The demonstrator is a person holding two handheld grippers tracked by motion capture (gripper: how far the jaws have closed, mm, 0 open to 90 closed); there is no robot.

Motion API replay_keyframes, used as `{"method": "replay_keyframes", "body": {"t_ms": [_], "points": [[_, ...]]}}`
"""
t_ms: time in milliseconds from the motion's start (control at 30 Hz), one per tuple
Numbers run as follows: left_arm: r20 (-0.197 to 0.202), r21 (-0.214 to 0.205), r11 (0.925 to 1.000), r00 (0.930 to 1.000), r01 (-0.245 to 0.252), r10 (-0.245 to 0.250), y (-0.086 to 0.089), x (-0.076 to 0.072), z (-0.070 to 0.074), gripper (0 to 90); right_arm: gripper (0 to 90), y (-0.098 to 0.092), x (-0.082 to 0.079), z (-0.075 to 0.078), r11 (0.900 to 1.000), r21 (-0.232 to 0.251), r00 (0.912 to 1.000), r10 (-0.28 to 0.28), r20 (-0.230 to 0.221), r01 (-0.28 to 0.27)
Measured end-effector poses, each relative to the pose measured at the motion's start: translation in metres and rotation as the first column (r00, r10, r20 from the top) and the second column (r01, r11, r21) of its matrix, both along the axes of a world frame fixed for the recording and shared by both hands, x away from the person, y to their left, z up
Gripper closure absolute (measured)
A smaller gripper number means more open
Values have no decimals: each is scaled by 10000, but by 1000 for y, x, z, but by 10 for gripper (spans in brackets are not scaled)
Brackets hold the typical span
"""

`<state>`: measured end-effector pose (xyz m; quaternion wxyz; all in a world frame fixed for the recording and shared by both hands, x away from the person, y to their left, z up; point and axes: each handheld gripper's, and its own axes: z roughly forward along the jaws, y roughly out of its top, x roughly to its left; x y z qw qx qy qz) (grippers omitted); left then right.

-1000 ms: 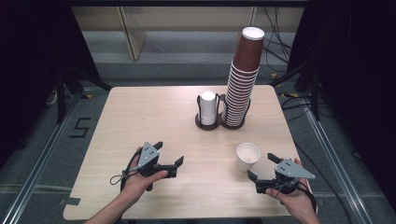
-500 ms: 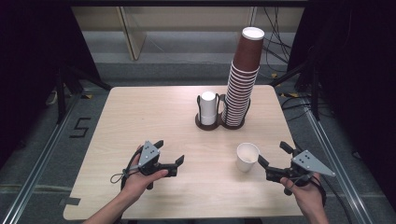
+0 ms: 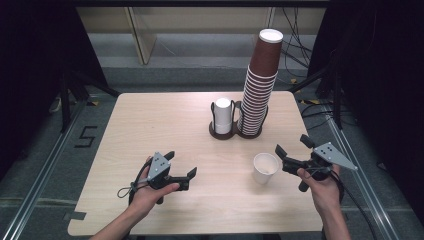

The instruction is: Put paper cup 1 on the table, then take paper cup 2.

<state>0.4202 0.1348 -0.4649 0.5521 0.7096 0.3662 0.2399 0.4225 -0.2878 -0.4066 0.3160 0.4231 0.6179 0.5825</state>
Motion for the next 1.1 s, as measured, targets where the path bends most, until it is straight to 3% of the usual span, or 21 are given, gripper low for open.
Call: {"method": "replay_keyframes", "body": {"t_ms": [100,133,267,300,400,433,600,800,1100], "points": [[32,-16,10000,10000,7,-7,0,-1,1,37,42,5,4,4,10000,-94,10000,-30,-66,29],[29,-15,10000,10000,9,-9,0,-1,1,37,41,8,6,4,10000,12,9999,29,137,-29],[14,6,10000,10000,17,-17,0,-1,0,37,40,14,9,6,9999,83,10000,96,-27,-95],[12,24,10000,10000,17,-17,0,0,0,36,41,14,10,6,9999,-152,10000,69,-34,-69],[44,46,10000,10000,27,-27,-1,0,1,37,39,17,11,8,9999,-150,9999,72,-90,-74],[40,30,10000,10000,20,-20,-1,0,1,37,38,17,13,8,9999,-156,10000,-3,26,4],[-56,-34,10000,10000,18,-18,-2,6,1,37,37,14,23,11,9992,-12,9989,-393,-251,392],[-98,-434,9990,9999,72,-77,-4,10,6,29,39,9,39,18,9978,34,9969,-667,-424,670],[57,-631,9975,9995,324,-321,-7,13,11,27,35,18,44,32,9985,-172,9978,-534,-383,528]]}}
